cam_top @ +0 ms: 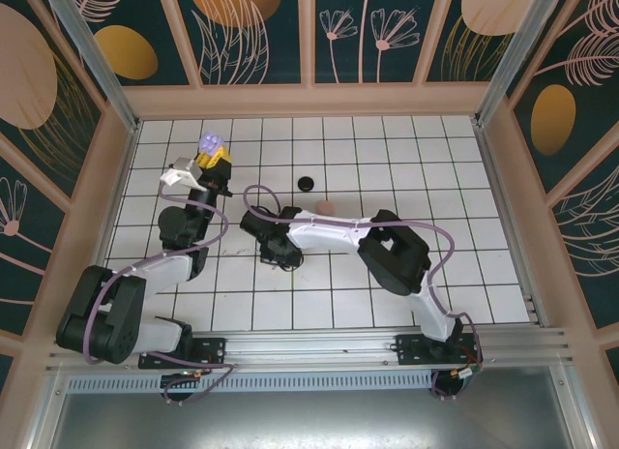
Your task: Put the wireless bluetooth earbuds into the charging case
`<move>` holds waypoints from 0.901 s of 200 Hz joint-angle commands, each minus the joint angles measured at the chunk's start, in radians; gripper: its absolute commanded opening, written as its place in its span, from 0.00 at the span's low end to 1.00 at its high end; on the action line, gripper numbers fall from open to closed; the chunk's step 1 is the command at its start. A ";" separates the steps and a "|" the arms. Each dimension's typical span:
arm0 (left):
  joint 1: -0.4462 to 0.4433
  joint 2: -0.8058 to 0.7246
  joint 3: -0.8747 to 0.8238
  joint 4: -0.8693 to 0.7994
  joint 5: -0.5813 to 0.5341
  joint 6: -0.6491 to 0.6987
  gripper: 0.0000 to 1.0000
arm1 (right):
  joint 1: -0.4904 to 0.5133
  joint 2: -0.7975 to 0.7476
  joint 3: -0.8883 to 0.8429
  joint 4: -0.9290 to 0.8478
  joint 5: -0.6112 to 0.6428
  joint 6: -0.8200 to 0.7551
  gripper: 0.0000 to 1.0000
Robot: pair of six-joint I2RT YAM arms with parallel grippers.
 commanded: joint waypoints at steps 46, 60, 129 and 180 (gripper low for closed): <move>0.009 -0.110 0.014 -0.111 0.101 0.002 0.00 | -0.038 -0.233 -0.165 0.073 0.158 -0.075 0.15; 0.009 -0.137 0.009 -0.137 0.139 0.015 0.00 | -0.054 -0.292 -0.216 0.101 0.183 -0.093 0.15; 0.006 -0.184 0.000 -0.183 0.431 0.011 0.00 | -0.167 -0.569 -0.321 0.180 0.246 -0.287 0.15; -0.016 -0.180 -0.019 -0.206 0.572 0.062 0.00 | -0.252 -0.713 -0.252 0.234 0.219 -0.486 0.15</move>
